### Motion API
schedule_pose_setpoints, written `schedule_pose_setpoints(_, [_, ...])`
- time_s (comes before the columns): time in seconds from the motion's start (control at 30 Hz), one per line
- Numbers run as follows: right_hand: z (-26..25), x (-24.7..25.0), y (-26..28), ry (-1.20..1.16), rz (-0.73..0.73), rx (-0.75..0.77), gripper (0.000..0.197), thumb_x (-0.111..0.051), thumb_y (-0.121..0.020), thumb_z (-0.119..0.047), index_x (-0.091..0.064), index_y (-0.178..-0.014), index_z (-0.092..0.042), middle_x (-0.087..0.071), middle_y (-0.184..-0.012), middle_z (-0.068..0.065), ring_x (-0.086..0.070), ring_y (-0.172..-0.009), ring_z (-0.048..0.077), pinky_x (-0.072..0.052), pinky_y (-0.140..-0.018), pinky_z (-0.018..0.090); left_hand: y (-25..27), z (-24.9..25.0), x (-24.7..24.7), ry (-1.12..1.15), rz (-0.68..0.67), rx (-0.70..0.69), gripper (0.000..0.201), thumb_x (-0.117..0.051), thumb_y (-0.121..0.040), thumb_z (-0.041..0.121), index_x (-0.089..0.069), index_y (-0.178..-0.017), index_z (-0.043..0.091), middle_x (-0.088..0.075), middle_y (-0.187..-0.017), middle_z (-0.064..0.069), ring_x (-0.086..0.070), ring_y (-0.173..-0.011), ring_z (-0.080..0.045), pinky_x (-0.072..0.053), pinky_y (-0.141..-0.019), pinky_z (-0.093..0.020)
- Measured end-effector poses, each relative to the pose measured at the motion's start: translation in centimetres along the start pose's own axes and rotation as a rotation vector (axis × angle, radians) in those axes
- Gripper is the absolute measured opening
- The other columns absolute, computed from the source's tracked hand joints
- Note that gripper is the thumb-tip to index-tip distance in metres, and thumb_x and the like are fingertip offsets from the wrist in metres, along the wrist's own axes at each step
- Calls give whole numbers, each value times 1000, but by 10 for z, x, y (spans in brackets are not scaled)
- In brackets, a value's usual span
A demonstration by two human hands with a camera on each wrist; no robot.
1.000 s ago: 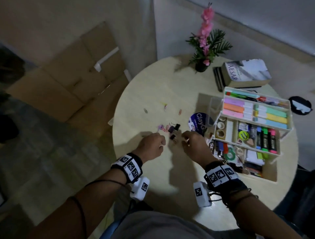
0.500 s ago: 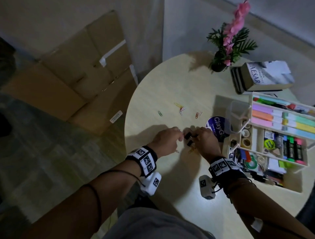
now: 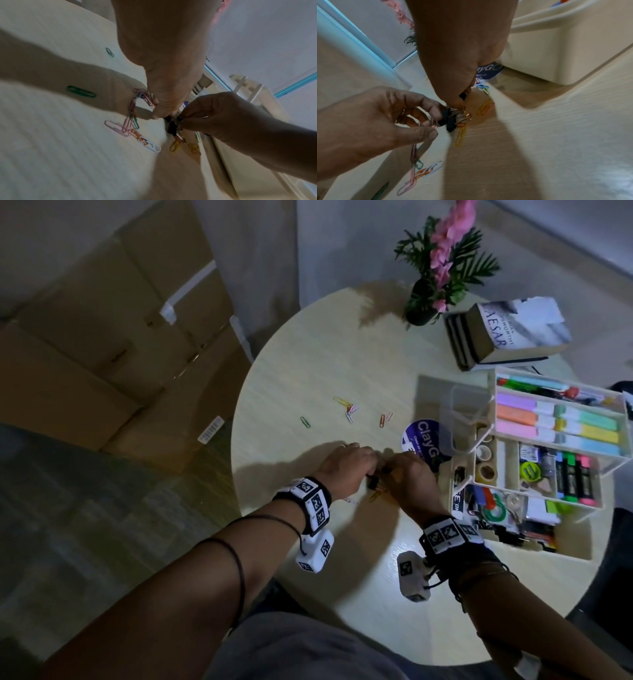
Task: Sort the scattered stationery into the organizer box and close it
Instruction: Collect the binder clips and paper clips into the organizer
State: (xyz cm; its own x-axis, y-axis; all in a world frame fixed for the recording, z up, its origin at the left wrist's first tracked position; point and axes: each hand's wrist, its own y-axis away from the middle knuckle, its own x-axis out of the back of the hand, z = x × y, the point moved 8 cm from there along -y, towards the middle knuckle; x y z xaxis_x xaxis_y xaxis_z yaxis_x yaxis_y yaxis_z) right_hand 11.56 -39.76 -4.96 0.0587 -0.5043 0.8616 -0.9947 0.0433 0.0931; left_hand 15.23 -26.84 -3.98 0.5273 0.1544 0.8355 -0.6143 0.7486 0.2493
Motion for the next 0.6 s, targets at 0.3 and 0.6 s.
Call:
schedule_pose_setpoints(0.3, [22, 16, 24, -518, 122, -369, 21, -71, -86, -3, -72, -102, -16, -76, -97, -3, -74, -90, 11, -63, -80, 37, -8, 2, -3, -120, 50, -33, 19, -79, -85, 24, -73, -101, 16, -68, -107, -2, -62, -97, -25, -53, -88, -45])
schedule_pose_setpoints(0.6, [11, 12, 43, -454, 15, -283, 23, -76, -85, -25, -74, -106, -18, -75, -98, -6, -73, -86, 4, -62, -81, 30, 0, -7, 8, 125, 165, 75, 20, -76, -84, 33, -68, -96, 19, -68, -92, 2, -64, -83, -21, -47, -67, -33])
